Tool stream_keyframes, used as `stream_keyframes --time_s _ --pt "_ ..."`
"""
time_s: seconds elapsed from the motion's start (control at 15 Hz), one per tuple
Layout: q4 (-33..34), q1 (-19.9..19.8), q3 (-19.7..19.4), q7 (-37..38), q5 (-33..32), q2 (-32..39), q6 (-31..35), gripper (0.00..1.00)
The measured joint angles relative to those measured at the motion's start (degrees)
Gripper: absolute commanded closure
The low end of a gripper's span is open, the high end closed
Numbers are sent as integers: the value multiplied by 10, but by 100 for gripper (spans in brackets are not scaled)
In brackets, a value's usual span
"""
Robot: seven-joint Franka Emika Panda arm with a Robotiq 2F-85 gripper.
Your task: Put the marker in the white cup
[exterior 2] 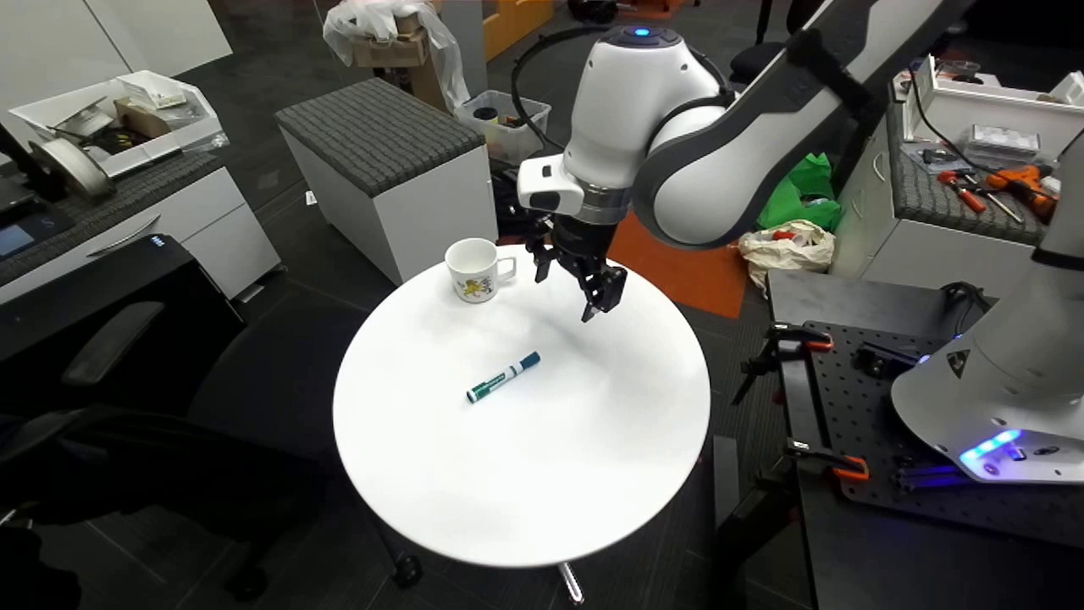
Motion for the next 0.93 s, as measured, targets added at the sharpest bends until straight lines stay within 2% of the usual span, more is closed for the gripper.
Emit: stream_keyframes --time_s 0.33,0.73,0.93 --pt "52 -22 24 0 -20 70 0 0" --pt "95 -29 29 8 -55 135 0 0" --pt "109 -28 31 38 -66 157 0 0"
